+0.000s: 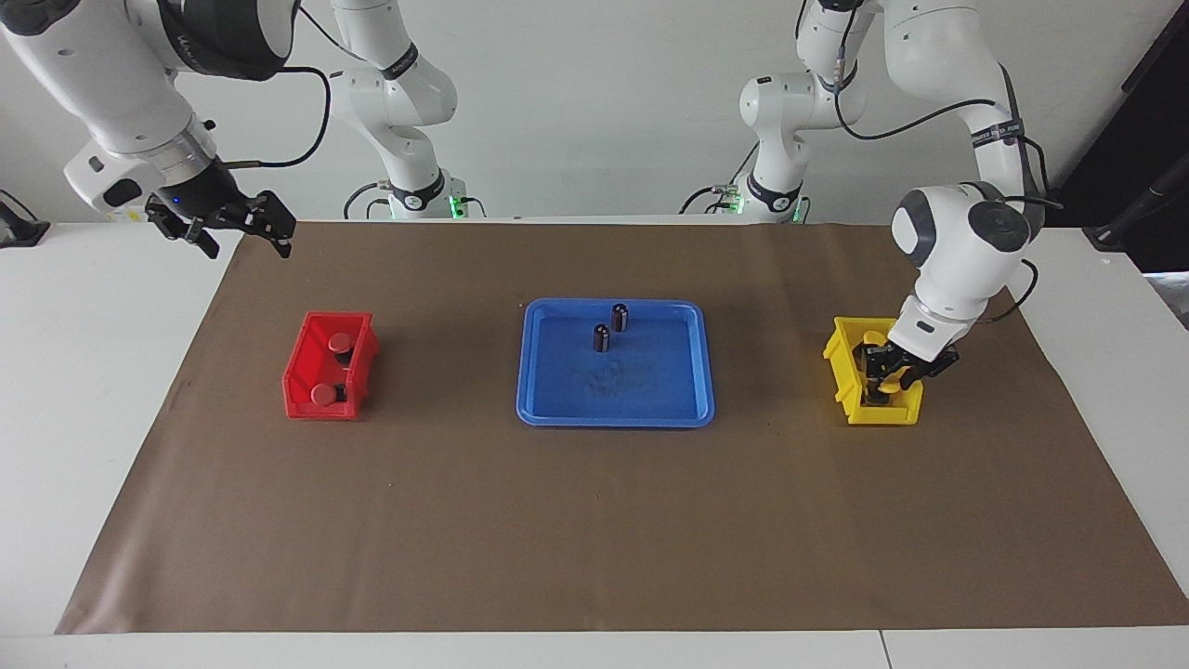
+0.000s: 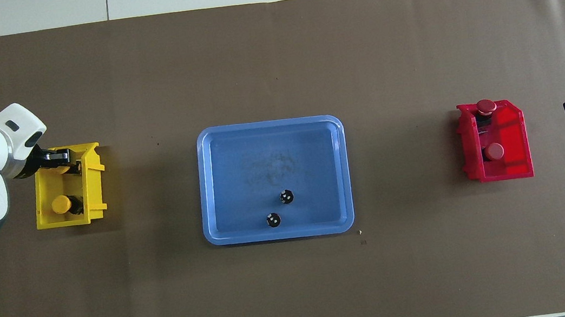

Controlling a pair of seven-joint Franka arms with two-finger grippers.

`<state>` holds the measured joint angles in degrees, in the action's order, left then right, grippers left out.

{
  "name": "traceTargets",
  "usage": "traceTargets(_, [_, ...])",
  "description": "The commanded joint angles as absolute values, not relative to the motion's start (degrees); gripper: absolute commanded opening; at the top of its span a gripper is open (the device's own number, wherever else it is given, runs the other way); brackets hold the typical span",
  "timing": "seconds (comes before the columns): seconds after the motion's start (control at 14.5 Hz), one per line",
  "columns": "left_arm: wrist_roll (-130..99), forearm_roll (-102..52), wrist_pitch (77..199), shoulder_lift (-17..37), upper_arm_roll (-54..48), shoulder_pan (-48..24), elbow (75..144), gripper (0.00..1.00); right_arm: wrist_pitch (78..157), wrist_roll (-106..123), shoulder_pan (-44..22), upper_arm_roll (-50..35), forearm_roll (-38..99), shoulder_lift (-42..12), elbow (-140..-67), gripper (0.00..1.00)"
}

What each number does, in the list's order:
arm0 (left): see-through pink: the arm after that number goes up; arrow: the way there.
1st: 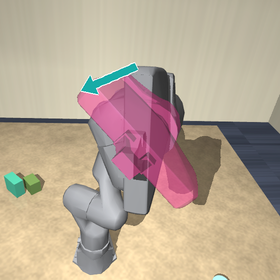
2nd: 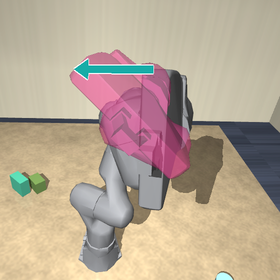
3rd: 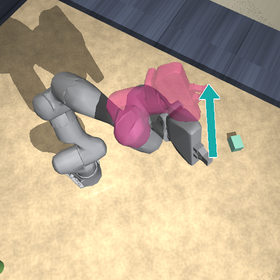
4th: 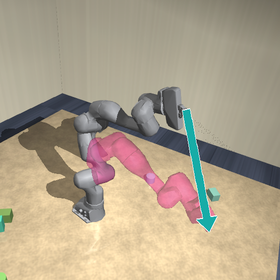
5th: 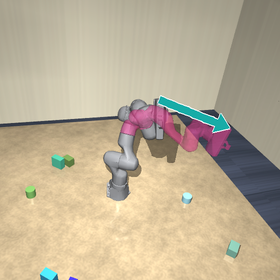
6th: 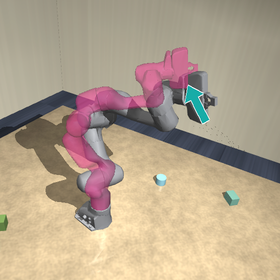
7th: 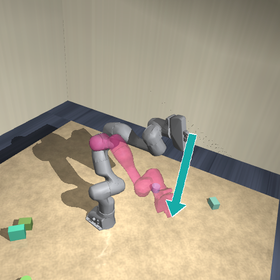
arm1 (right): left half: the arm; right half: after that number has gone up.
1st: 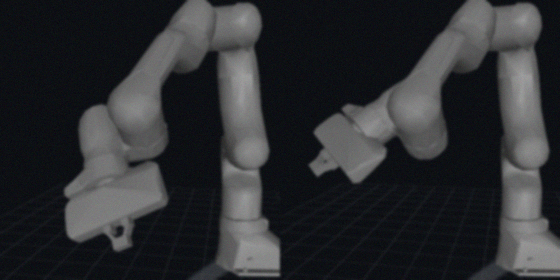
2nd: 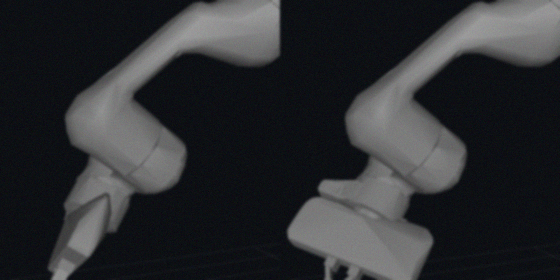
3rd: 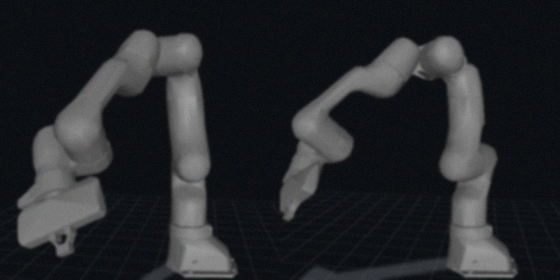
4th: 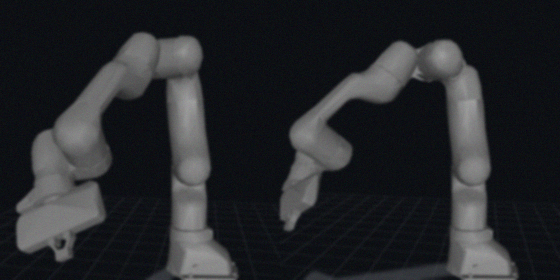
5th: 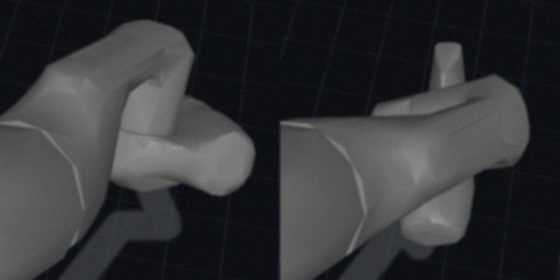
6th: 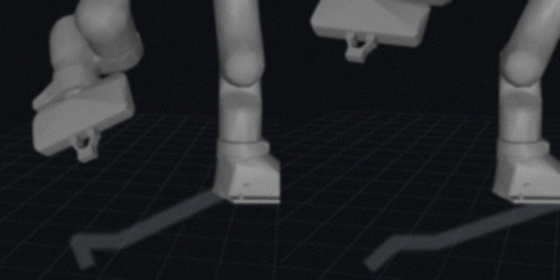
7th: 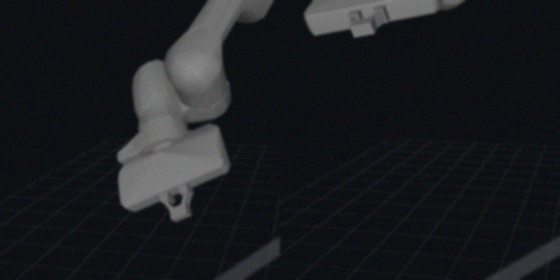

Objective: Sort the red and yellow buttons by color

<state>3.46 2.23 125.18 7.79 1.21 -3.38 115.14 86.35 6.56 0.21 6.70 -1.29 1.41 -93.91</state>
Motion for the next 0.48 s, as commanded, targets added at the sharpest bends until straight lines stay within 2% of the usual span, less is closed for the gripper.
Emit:
traceTargets(0.0, [3.87, 3.16, 114.02, 7.03, 1.05, -3.78, 106.90, 1.00, 86.22, 5.63, 0.09, 6.68, -1.14, 1.49, -94.04, 1.00])
traceTargets(0.28, [9.21, 2.55, 103.65, 2.56, 0.88, -3.34, 100.48, 1.00, 86.22, 5.63, 0.09, 6.68, -1.14, 1.49, -94.13, 1.00])
traceTargets(0.41, [9.14, 0.54, 95.93, 2.02, 0.70, -3.87, 93.03, 1.00, 86.22, 5.63, 0.09, 6.68, -1.14, 1.49, -94.13, 1.00])
